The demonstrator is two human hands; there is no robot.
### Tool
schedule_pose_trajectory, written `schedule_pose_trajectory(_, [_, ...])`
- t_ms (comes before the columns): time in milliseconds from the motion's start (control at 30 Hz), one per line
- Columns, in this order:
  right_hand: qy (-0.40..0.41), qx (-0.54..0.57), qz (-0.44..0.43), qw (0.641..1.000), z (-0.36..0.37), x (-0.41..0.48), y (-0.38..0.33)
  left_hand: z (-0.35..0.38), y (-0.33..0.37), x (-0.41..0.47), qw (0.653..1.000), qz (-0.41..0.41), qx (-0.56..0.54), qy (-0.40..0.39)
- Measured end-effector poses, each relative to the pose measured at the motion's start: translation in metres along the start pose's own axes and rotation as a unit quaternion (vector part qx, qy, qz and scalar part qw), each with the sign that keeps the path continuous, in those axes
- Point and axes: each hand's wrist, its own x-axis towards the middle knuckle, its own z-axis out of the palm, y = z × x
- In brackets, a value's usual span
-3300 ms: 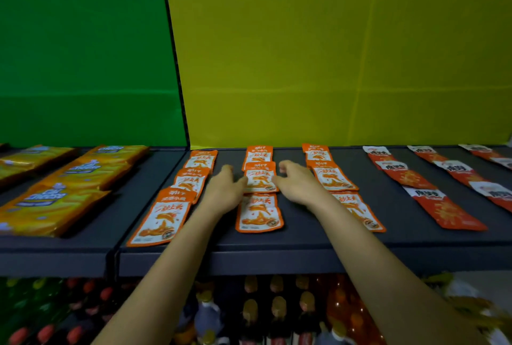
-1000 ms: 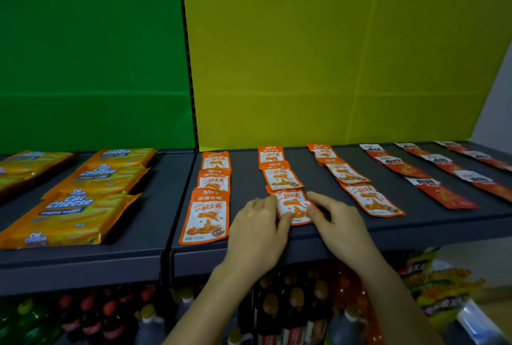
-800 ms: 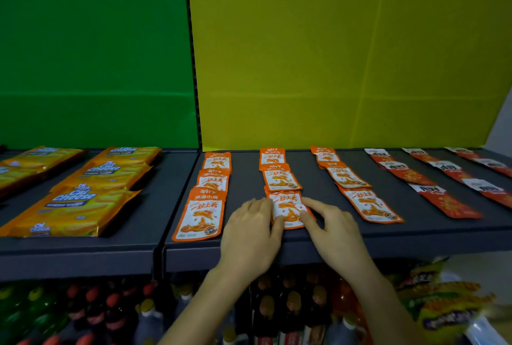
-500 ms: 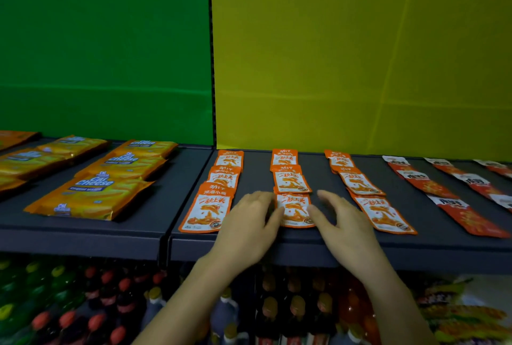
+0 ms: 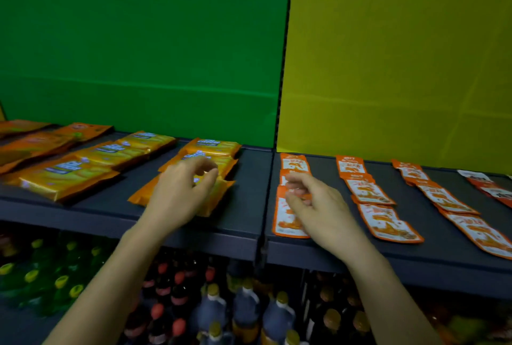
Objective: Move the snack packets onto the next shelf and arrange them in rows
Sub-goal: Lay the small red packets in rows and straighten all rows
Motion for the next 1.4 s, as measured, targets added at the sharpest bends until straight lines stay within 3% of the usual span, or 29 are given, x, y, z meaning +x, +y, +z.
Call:
schedule_pose_trajectory(167, [-0.092,0.071,0.072,0.991,0.066,0.015,-0.044,-0.032,-0.078,0.022,0.997,-0.058,0.022,-0.036])
schedule_pose_trajectory(367, [-0.042,0.035,0.144,0.988,0.104,0.027,-0.072,-0.038,-0.115,0.031,0.982,-0.074,-0.065,-0.161])
schedule_pose_trajectory(633, [-0.017,0.039,0.182,0.982,0.121,0.034,-0.087,-0.034,-0.131,0.035,0.985,-0.051,-0.094,-0.136])
schedule_pose_trajectory(900, [-0.024,0.064,0.213,0.975,0.126,0.059,-0.086,-0.030,-0.121,0.054,0.970,-0.106,-0.115,-0.188])
schedule_pose_trajectory(1233, [-0.046,0.150,0.217,0.964,0.123,0.073,-0.071,-0.012,-0.115,0.054,0.985,-0.081,-0.075,-0.135])
schedule_pose_trajectory(1400, [-0.024,0.145,0.236,0.961,0.119,0.090,-0.062,-0.012,-0.119,0.074,0.977,-0.117,-0.108,-0.139])
